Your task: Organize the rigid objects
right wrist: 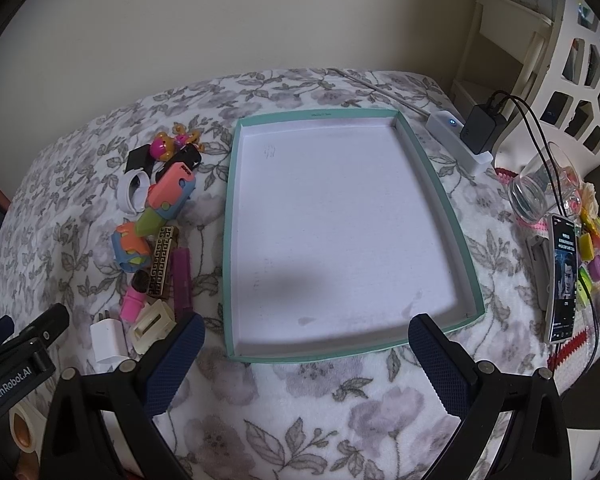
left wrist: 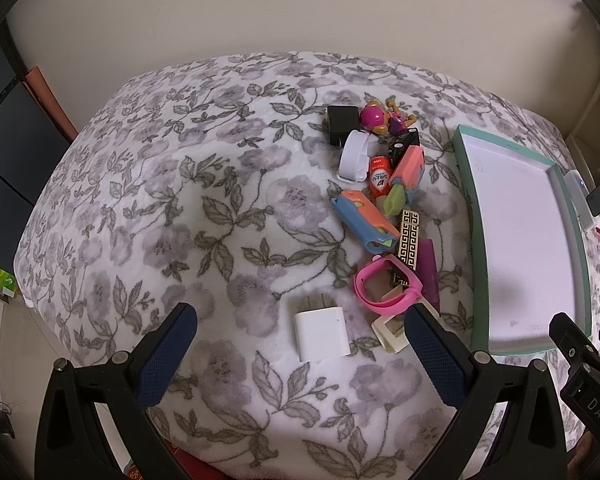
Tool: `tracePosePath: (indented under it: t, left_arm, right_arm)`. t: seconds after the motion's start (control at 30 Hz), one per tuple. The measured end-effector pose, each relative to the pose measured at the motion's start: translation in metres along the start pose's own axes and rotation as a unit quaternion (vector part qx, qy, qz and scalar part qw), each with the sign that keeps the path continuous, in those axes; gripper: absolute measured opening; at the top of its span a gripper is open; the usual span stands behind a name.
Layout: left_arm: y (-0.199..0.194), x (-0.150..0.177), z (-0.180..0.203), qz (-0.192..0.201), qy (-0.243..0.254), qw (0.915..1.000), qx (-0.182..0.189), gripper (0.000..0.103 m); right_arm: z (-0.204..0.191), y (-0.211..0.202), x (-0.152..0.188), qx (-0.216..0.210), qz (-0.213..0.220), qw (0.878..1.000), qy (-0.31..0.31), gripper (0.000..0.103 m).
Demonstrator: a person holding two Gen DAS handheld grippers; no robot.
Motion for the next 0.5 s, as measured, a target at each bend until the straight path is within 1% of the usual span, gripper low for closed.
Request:
tracePosePath:
  t: [0.5]
  left_arm:
    - [-0.0004,0.0022,-0.0017,-0.002,-0.001,1.0000,0.000,0.103]
  right_arm:
    - [-0.0003,0.0007,0.0005,0.000,0.000,1.000,-0.004,0.103]
Point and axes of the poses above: each gripper's, at about its wrist camera, not at the fingertips, and y roughly the way its jaws point, z to its right, x to its underside, the point moved 7 cm from there along y, roughly the way its jaws point, and after that the axes turned 1 degree about -z, right-handed, at the moved point
